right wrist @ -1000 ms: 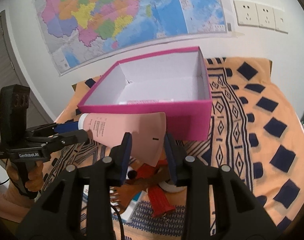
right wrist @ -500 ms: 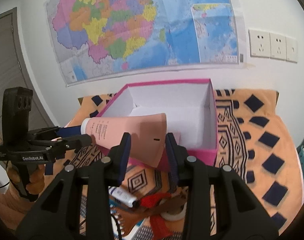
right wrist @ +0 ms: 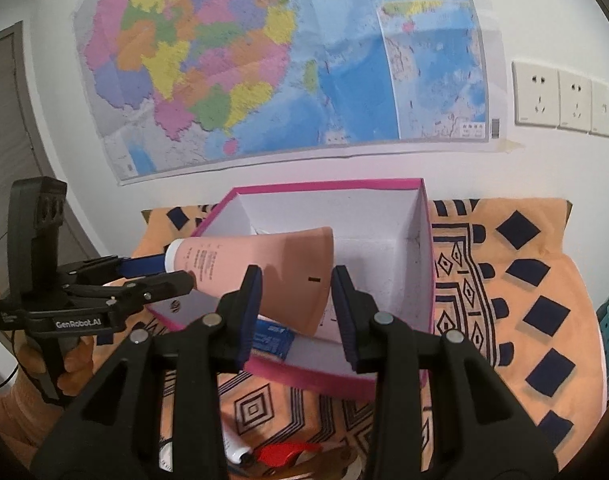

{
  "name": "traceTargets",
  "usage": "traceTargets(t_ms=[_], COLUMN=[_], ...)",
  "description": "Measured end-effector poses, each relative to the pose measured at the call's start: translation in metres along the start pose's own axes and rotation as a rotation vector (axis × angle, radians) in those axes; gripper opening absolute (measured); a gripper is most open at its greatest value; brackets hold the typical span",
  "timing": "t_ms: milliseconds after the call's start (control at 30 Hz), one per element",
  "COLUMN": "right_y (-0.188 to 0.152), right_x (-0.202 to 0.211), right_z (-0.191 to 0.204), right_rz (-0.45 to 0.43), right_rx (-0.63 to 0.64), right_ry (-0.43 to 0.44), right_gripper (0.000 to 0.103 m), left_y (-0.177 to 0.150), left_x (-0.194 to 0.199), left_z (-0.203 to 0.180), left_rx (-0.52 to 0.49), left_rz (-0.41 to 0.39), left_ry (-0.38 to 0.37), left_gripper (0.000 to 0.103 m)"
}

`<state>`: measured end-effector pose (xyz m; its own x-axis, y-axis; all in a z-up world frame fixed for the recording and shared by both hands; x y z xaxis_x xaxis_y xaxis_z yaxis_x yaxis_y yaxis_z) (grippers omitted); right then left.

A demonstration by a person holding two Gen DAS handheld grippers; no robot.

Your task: Organize rigid objects

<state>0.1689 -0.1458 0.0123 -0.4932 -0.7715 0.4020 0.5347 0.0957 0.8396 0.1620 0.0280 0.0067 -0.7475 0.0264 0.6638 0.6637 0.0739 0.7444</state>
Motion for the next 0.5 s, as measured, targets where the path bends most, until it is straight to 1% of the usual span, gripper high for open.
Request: traceTargets(t_ms=[133, 333, 367, 400, 433, 500], right_y=[0.002, 0.005, 0.005, 0.005, 0.005, 0.004], right_x=[-0.024, -0.059, -0.063, -0.068, -0.072, -0.082], right_z=[-0.017, -0.037, -0.041, -0.044, -0.047, -0.050], right_rz=[0.035, 0.091, 0.097, 0.103, 0.108, 0.124], right_rx=[-0.032, -0.071, -0.083, -0.096, -0.108, -0.108], right_ry=[-0.015, -0.051, -0.054, -0.052, -0.053, -0.067], right_gripper=[0.039, 0.040, 0.041, 0.050, 0.056, 0.056], left_y=[0.003, 0.007, 0.007, 0.007, 0.009, 0.009], left_x=[-0.023, -0.059, -0.064, -0.070, -0.073, -0.077], left_z=[0.005, 0.014, 0.015, 0.016, 0.016, 0.013], left_rx=[0.019, 0.050, 0.055, 0.056, 0.050, 0.039], left_rz=[0.046, 0.109, 0.122, 0.132, 0.125, 0.130], left_ry=[0.006, 0.042, 0.042, 0.049, 0.066, 0.086], left_gripper=[0.063, 0.063, 0.063, 0.063, 0.063, 0.063])
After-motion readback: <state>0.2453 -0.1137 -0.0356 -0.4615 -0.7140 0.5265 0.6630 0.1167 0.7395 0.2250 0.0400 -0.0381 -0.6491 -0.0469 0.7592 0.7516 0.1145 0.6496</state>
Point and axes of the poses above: each gripper's, at about its wrist camera, not at the fingertips, and x roughly against the way its jaws point, z to its left, y to its top, the point moved 6 cm from there along -x, roughly the way its jaws point, and after that the axes turned 11 degrees about y, right-handed, at the moved point
